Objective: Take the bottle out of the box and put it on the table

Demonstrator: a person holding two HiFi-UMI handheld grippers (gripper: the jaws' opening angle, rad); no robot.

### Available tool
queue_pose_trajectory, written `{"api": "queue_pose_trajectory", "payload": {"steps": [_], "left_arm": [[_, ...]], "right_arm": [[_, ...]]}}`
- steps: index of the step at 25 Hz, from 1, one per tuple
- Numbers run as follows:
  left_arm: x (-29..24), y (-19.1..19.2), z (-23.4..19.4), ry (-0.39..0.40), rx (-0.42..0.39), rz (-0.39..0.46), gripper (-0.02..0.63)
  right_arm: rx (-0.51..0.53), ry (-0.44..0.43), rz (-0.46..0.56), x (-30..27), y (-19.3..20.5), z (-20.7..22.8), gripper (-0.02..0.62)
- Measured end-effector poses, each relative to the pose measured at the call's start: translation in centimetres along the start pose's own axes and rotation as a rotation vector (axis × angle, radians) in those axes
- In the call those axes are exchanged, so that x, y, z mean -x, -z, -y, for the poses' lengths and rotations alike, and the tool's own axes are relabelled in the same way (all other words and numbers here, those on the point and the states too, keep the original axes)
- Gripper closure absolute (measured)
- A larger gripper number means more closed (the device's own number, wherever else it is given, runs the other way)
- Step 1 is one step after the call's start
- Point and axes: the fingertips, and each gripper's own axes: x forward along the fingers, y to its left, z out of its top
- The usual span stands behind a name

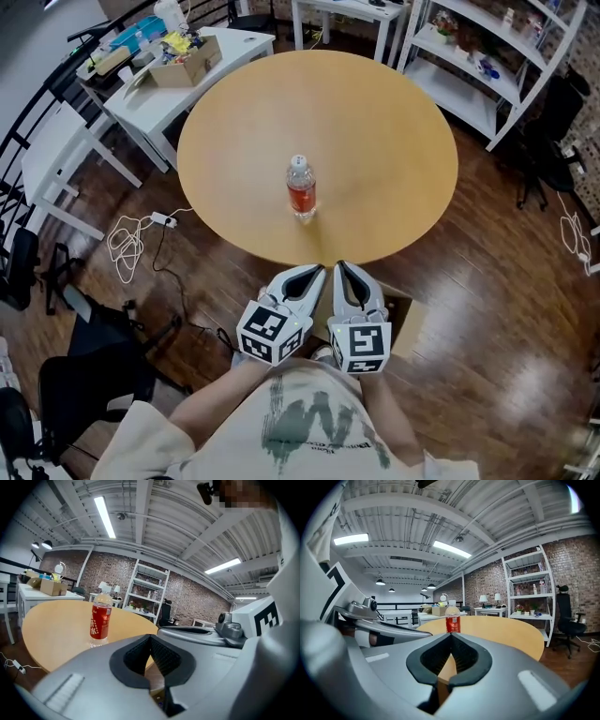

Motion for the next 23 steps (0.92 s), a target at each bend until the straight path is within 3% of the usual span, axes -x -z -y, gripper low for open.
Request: {"api": "queue_pose_trajectory", "payload": {"steps": [9, 23], "left_arm": [[0.7, 0.5, 2.8, 0.008, -0.022, 0.011, 0.615], [1.2, 1.0, 3.0, -0.01, -0.026, 0.004, 0.615]], "right_arm": [[-0.035, 0.023, 0.011, 3.5, 0.4, 0.7, 0.597], [-0.06, 0.033, 0.007, 4.3, 1.0, 1.3, 0.597]]}}
